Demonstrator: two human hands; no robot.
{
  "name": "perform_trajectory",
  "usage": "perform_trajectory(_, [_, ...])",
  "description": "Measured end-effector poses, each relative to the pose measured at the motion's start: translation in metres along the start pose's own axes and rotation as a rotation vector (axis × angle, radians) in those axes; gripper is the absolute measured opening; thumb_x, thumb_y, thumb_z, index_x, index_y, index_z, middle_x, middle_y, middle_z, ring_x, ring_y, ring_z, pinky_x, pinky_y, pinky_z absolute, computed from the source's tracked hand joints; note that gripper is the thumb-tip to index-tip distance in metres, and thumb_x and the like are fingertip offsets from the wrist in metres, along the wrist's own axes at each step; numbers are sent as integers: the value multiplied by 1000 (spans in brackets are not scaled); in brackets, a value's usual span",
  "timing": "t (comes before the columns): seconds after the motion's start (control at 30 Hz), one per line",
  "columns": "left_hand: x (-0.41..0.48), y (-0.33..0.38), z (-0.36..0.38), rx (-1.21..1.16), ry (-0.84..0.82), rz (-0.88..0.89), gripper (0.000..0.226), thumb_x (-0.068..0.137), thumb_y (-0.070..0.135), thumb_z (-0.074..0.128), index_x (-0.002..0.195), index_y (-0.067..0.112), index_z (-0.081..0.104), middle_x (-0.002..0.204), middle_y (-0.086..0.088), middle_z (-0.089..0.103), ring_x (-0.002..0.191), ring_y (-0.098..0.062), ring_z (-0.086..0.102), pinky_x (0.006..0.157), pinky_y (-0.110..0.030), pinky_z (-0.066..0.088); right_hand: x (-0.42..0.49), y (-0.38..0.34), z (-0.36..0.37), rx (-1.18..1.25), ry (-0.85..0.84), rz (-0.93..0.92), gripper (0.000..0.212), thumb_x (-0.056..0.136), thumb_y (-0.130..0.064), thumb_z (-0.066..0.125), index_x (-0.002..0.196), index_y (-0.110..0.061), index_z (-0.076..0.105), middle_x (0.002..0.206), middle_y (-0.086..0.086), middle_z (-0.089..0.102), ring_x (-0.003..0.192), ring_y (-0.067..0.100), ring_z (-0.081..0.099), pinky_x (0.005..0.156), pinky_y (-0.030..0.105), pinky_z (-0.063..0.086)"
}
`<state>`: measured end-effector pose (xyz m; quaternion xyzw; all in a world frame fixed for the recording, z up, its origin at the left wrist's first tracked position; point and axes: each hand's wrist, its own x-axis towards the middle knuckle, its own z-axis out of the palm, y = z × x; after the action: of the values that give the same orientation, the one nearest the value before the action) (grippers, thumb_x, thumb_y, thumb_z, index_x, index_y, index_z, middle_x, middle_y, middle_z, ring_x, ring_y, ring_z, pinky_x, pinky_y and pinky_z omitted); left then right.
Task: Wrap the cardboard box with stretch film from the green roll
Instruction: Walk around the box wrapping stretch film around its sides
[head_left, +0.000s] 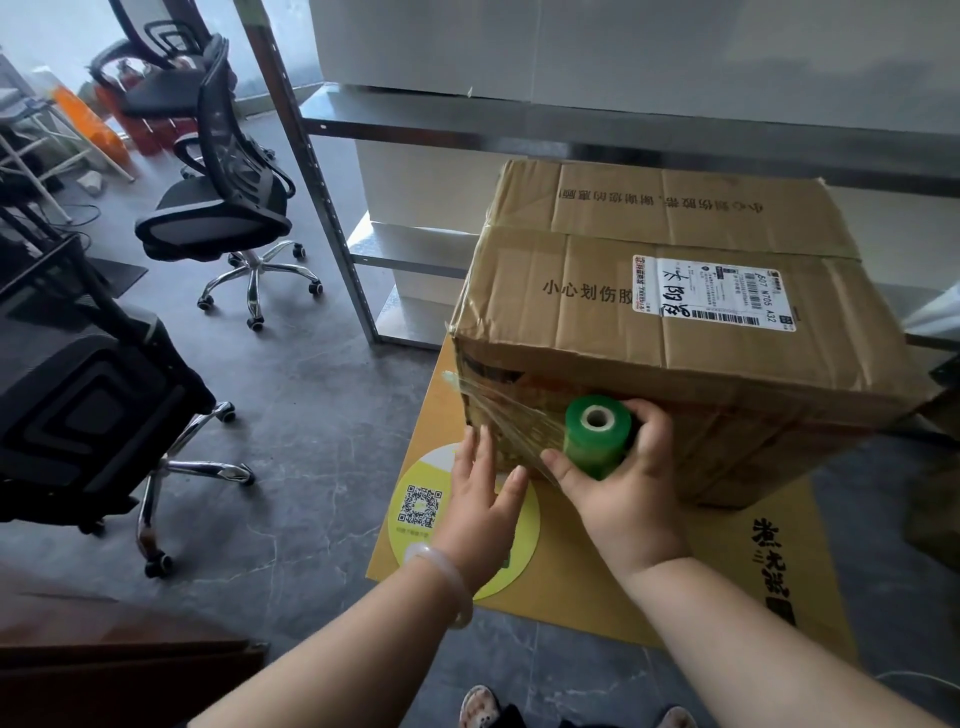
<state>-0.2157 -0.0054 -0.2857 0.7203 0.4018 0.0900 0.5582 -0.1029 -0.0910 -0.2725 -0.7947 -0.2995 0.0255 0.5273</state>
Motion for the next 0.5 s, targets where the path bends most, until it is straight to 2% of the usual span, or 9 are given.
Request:
perform_trajectory(0.07, [-13, -4, 8, -57, 113, 95, 52, 100, 31, 49, 148, 35, 31, 152, 2, 38, 126, 1, 48, 116, -35, 37, 0, 0, -2, 3, -8, -7, 71, 60, -26, 88, 111, -22, 39, 106, 2, 52, 97, 19, 57, 81, 26, 48])
perform_trajectory(0.13, [-22, -3, 19, -140, 161, 122, 45, 91, 29, 51, 134, 41, 41, 134, 4, 55, 115, -2, 57, 105, -38, 48, 0, -1, -3, 9, -27, 5, 71, 61, -27, 88, 109, -27, 36, 107, 3, 53, 96, 19, 58, 80, 23, 46])
perform_trajectory(0.2, [-29, 4, 29, -242, 104, 146, 49, 86, 34, 53, 134, 40, 43, 135, 4, 56, 119, -6, 58, 105, -39, 48, 1, -2, -5, 31, -36, 28, 70, 62, -28, 87, 109, -30, 36, 107, 3, 54, 97, 19, 58, 79, 19, 45])
perform_trajectory(0.3, [-32, 15, 36, -384, -4, 97, 66, 77, 58, 50, 140, 42, 39, 148, 11, 46, 133, -2, 47, 114, -41, 39, 2, -4, -12, 57, -79, 53, 69, 63, -21, 87, 110, -30, 37, 110, 2, 54, 99, 15, 56, 78, 6, 41])
perform_trajectory(0.4, [-34, 22, 42, -385, -6, 67, 81, 77, 70, 48, 149, 35, 38, 151, 14, 40, 142, -4, 37, 119, -44, 31, 2, -3, -23, 74, -189, 62, 72, 62, -13, 86, 115, -32, 41, 115, 1, 54, 105, 14, 56, 83, 7, 40])
perform_trajectory(0.5, [-33, 33, 48, -332, 32, 69, 89, 76, 69, 46, 153, 25, 34, 152, 8, 41, 143, -6, 34, 121, -41, 28, 2, -4, -34, -2, -294, 9, 66, 61, -28, 77, 121, -29, 50, 116, -1, 54, 113, 17, 53, 93, 14, 37])
